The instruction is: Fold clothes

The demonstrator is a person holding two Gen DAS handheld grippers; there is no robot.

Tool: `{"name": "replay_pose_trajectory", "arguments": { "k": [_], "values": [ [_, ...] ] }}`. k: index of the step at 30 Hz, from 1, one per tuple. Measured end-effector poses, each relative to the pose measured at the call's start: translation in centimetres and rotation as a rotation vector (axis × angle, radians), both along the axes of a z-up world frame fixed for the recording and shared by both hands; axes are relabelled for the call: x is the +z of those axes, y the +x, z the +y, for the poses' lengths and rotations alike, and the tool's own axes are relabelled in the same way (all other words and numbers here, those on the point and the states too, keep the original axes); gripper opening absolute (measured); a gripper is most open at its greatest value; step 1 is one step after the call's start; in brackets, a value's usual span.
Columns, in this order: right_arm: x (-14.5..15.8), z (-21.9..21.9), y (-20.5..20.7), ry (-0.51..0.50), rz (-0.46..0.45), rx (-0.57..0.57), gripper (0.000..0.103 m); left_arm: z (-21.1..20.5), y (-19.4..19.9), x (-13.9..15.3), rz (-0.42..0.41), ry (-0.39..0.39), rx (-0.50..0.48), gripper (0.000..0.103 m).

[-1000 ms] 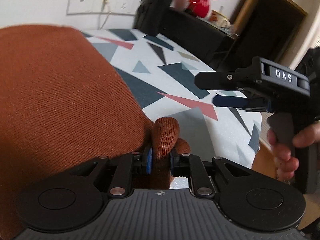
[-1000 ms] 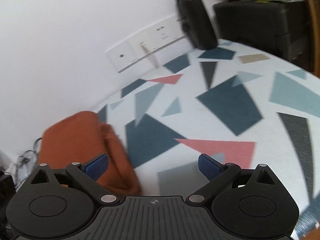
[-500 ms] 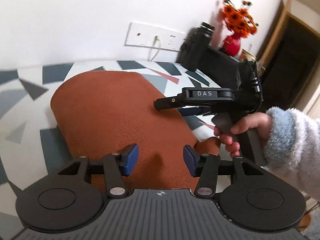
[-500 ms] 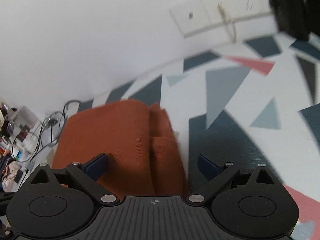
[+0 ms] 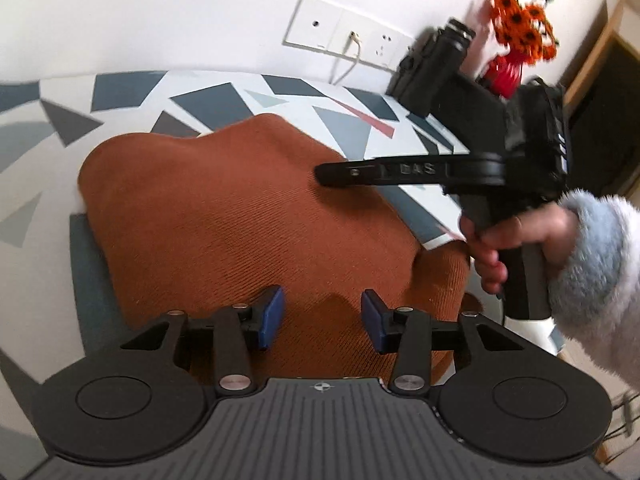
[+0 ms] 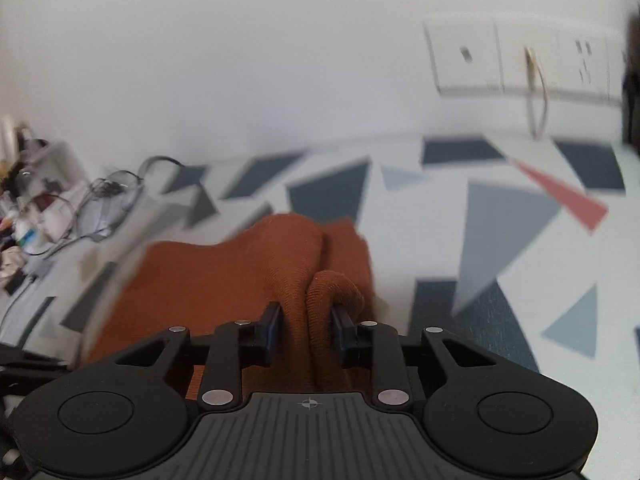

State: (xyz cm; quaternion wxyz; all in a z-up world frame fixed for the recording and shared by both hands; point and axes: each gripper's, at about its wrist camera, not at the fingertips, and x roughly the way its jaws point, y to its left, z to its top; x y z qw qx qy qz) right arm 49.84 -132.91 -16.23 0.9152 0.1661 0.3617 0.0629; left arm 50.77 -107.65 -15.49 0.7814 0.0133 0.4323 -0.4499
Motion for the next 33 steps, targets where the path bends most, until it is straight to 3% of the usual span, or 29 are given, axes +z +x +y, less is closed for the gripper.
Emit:
{"name": "replay_pose_trajectory", "arguments": {
  "k": [1,3,6,10,13,14,15,17,21,24,26,29,33],
  "values": [
    [-0.1,-0.3,0.2,0.012,0.012,-0.008,0.034,-0.1,0.1,0.0,0.002,0.0,-0.001,0.045],
    [0.9,-0.9,-0.9,0.016,0.014,-0.04,0.051,-0.3,0.2,-0.1,0.007,0.0,-0.003,0.045],
    [2.5,-1.4,-3.4,0.012,0.009,-0.085,0.051,0.2,0.4,-0.2,0.024,-0.021,-0.011,0.045],
    [2.5,0.3,-7.5,-0.004,0.102,-0.074,0.049,0.6,0.8,-0.1,0.049,-0.049,-0.029,0.047],
    [2.5,1.6,-10.6,-0.011,0.162,-0.075,0.046,1.1,1.0,0.1,0.069,-0.077,-0.069,0.052],
    [2.2,2.0,-11.5,-0.002,0.161,-0.096,0.039,1.2,1.1,0.1,0.072,-0.082,-0.079,0.053],
    [2.1,2.3,-12.2,-0.001,0.155,-0.119,0.026,1.4,1.1,0.2,0.077,-0.086,-0.088,0.054],
    [2.6,2.6,-13.3,0.003,0.124,-0.173,0.017,1.7,0.9,0.6,0.084,-0.085,-0.108,0.059],
    [4.1,3.3,-15.4,0.004,0.071,-0.22,0.016,2.2,-0.4,1.1,0.047,-0.085,-0.206,0.066],
    [1.1,4.0,-15.5,-0.042,0.151,-0.235,0.018,1.7,-1.4,1.1,-0.002,-0.064,-0.233,0.067],
    [0.7,4.6,-15.6,-0.085,0.133,-0.238,0.019,1.7,-2.3,1.9,-0.045,-0.035,-0.241,0.076],
    [1.3,4.8,-15.6,-0.085,0.157,-0.286,0.025,3.3,-3.9,3.1,-0.121,-0.023,-0.252,0.086],
    [2.0,4.4,-17.1,-0.031,0.152,-0.414,0.064,6.1,-5.5,3.1,-0.135,0.04,-0.226,0.086]
  ]
}}
